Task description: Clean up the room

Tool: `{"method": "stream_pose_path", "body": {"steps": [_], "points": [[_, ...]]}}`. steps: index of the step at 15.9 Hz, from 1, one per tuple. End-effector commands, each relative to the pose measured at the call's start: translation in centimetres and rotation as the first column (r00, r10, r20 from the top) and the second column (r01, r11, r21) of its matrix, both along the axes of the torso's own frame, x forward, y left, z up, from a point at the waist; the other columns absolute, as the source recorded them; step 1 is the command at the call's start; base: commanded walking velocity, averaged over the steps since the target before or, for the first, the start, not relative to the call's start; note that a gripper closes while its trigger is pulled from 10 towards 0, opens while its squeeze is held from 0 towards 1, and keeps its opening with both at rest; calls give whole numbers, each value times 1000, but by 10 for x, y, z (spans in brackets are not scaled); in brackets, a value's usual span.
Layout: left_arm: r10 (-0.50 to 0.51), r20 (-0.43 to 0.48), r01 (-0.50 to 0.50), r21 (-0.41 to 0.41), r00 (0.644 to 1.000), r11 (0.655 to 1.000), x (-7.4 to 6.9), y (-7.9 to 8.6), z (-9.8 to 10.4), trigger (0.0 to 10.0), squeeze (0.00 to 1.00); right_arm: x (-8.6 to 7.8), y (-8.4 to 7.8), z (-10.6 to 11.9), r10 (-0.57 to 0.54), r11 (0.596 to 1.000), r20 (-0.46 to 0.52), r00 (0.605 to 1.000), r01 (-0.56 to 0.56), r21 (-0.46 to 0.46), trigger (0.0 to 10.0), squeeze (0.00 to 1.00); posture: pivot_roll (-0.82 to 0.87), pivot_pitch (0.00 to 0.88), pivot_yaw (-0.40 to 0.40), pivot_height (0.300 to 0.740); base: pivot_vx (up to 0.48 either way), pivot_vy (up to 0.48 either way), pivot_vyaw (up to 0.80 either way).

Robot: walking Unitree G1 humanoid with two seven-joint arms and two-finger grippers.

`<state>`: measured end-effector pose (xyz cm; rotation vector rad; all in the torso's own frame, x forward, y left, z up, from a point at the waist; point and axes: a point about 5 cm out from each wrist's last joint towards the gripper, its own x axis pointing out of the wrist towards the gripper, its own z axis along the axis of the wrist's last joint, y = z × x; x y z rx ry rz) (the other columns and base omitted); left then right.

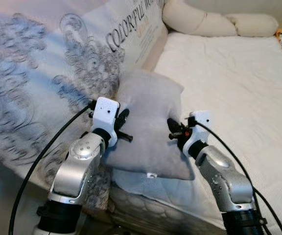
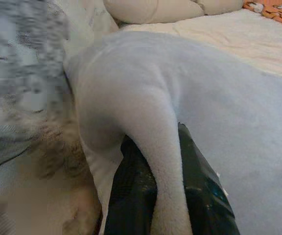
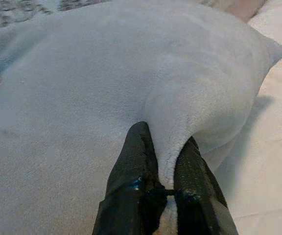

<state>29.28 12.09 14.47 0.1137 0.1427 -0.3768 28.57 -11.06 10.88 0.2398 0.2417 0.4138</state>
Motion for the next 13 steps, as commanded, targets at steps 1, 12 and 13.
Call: {"method": "stream_pose_path", "body": {"steps": [1,12,13], "points": [[24,52,-25,6,998,1000,0,6,10,10000,0,4,0,6,-6,1000,29,1000,6,-8,10000,0,41,0,58,740,0,0,0],[-5,57,2,49,998,999,10,3,10,10000,0,18,8,-2,-27,1000,18,999,27,1,10000,0,39,0,67,740,0,0,0],[-32,90,22,113,995,993,24,3,11,10000,0,28,5,-11,-62,998,5,998,62,-2,10000,0,45,0,57,740,0,0,0]]}}
